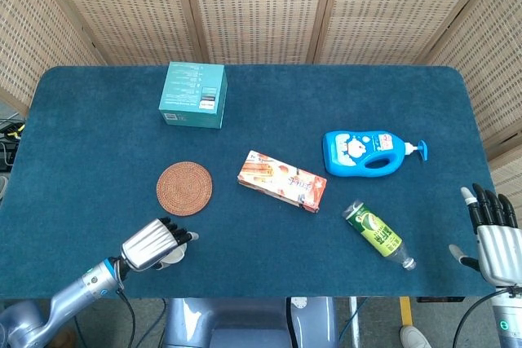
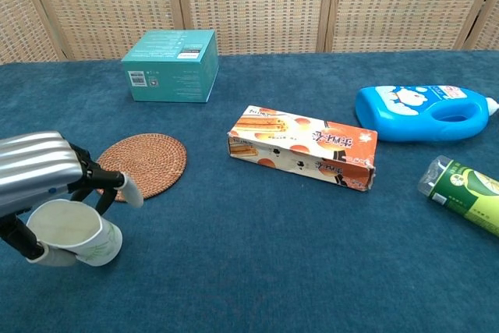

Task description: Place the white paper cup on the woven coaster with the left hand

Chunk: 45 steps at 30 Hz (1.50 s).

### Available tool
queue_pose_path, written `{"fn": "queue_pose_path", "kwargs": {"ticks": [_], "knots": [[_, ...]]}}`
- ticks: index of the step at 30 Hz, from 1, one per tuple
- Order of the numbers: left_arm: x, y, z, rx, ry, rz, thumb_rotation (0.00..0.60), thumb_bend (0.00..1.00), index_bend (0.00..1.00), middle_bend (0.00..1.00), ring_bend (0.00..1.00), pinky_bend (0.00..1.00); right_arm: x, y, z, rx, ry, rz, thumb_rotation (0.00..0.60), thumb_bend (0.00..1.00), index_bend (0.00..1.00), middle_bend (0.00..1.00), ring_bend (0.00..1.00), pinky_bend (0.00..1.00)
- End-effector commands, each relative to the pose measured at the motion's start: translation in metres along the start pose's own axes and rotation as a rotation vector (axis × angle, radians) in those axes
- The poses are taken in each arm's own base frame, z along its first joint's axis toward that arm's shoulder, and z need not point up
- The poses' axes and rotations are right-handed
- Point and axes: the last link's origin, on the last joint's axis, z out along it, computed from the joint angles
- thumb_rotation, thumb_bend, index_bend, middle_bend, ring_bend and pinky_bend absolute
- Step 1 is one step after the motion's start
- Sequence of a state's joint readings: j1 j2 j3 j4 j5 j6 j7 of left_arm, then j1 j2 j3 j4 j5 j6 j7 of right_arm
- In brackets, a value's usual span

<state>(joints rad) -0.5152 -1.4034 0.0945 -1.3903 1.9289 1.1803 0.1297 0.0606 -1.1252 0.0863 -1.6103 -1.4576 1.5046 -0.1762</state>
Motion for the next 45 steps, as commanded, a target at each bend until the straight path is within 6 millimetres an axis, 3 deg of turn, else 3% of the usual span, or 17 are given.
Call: {"fn": "queue_pose_path", "kwargs": {"ticks": [1,4,9,17,28,41,45], "knots": [[0.008,-0.008,0.002,0.027,0.026,-0.009,0.6,0.0,0.32,0.53,0.58,0.54,0.0,0.0,0.0,0.0,-0.001,-0.001,0.6,0.0,0.02,0.0,0.0,0.0],[0.019,-0.02,0.007,0.068,0.053,-0.017,0.6,0.0,0.32,0.52,0.57,0.54,-0.001,0.0,0.0,0.0,-0.003,-0.003,0.6,0.0,0.02,0.0,0.0,0.0],[0.047,-0.06,0.029,0.2,0.083,-0.069,0.6,0.0,0.32,0.5,0.55,0.54,-0.002,-0.001,0.001,0.002,-0.008,-0.007,0.6,0.0,0.03,0.0,0.0,0.0],[0.061,-0.098,0.067,0.324,0.03,-0.171,0.6,0.0,0.32,0.5,0.55,0.54,-0.002,0.0,0.002,-0.007,-0.006,-0.008,0.6,0.0,0.03,0.0,0.0,0.0],[0.049,-0.099,0.097,0.337,-0.06,-0.199,0.6,0.0,0.32,0.5,0.55,0.54,-0.005,0.003,0.005,-0.026,-0.02,-0.013,0.6,0.0,0.03,0.0,0.0,0.0],[0.038,-0.096,0.109,0.348,-0.12,-0.171,0.6,0.0,0.32,0.48,0.54,0.54,-0.005,0.004,0.005,-0.03,-0.023,-0.005,0.6,0.0,0.03,0.0,0.0,0.0],[0.035,-0.096,0.11,0.361,-0.12,-0.176,0.6,0.0,0.32,0.44,0.45,0.53,-0.004,0.005,0.005,-0.034,-0.022,-0.002,0.6,0.0,0.03,0.0,0.0,0.0]]}}
